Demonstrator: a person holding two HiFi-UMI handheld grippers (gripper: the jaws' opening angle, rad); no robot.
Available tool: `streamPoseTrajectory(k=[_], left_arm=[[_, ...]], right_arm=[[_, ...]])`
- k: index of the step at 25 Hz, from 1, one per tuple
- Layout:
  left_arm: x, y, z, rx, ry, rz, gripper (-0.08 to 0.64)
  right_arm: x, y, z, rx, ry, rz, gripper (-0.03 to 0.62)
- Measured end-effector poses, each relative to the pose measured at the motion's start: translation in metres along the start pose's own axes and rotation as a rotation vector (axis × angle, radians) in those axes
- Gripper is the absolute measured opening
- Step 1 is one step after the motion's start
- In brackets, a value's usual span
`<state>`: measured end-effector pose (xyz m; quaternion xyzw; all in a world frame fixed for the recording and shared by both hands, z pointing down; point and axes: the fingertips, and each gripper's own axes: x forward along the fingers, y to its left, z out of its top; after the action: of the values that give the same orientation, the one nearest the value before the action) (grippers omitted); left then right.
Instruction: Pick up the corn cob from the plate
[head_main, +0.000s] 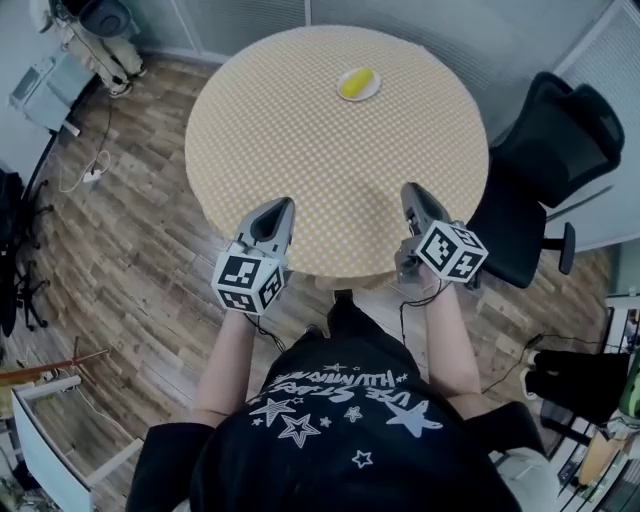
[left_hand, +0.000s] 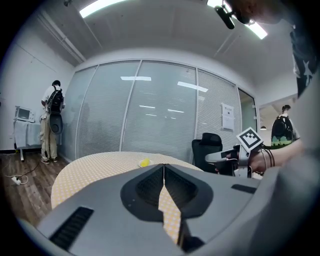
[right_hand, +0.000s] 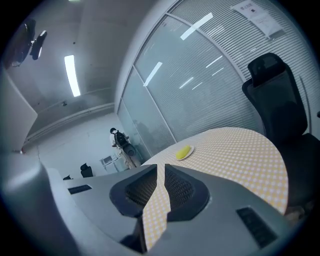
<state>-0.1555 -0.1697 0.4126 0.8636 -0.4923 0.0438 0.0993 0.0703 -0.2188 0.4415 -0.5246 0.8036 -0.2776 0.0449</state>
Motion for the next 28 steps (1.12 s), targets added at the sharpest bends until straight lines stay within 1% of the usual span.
streamPoseTrajectory(k=[5,10,14,17,22,28], left_arm=[[0.038,0.021,0.009,0.013,0.02,0.043,0.011],[0.079,0.042,0.015,0.001,0.032,0.081,0.011],[0.112,0.053,0.022,-0.038,0.024,0.097,0.011],[0.127,0.057,0.03,-0.025,0.015,0.106,0.011],[0.146,0.076,0.043,-0.012,0.021,0.112,0.011],[0.169,0.111,0.057,-0.002,0.026,0.068,0.011]], right_arm=[[0.052,-0.015,0.023,0.013,0.01,0.048,0.058],[0.101,-0.027,0.039,0.021,0.027,0.103,0.058],[0.136,-0.037,0.049,0.022,0.042,0.135,0.058],[0.158,-0.041,0.05,0.018,0.071,0.15,0.058],[0.19,-0.042,0.061,0.012,0.11,0.154,0.058],[0.227,-0.044,0.073,0.043,0.096,0.083,0.058]])
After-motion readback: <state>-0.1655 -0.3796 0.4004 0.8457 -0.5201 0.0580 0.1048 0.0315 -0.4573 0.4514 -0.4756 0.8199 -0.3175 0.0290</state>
